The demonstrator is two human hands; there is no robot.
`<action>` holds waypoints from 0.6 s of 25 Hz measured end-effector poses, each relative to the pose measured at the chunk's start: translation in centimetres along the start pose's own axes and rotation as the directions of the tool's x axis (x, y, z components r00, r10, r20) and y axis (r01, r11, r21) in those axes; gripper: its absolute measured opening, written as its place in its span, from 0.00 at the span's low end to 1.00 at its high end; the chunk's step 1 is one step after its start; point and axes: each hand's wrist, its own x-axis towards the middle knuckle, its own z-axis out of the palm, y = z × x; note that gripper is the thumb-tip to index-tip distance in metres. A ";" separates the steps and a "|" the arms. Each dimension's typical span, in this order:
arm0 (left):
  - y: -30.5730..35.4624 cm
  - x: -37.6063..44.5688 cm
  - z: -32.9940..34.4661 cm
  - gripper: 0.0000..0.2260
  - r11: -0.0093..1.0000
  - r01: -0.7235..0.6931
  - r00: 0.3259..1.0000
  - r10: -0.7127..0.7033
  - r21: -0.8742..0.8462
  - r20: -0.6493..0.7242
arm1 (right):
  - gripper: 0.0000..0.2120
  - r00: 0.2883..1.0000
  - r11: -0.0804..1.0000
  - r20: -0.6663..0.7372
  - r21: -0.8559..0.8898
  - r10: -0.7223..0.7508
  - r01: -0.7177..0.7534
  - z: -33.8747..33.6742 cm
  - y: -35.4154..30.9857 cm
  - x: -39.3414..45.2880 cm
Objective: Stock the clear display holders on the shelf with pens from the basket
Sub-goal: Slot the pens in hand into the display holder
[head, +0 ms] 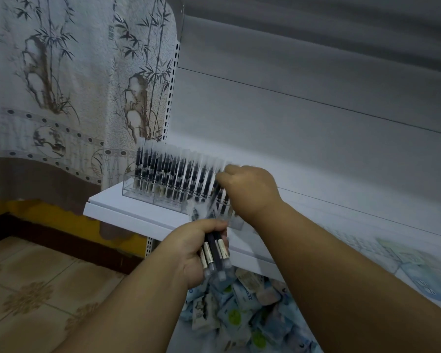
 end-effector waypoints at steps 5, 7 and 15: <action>-0.8 0.7 -1.4 0.10 1.000 0.007 0.997 -0.008 -0.016 -0.073 | 0.06 0.889 0.845 0.175 0.277 0.423 -0.457 0.0 1.4 1.1; -0.5 1.0 -1.6 0.11 0.999 -0.012 0.997 0.008 -0.043 -0.083 | 0.12 0.805 0.651 0.242 0.485 0.542 -0.584 0.8 1.1 0.6; 0.7 1.7 -0.9 0.14 0.999 -0.047 0.997 0.047 0.009 -0.055 | 0.09 0.658 0.411 0.358 0.561 0.662 -0.719 4.0 2.4 -1.3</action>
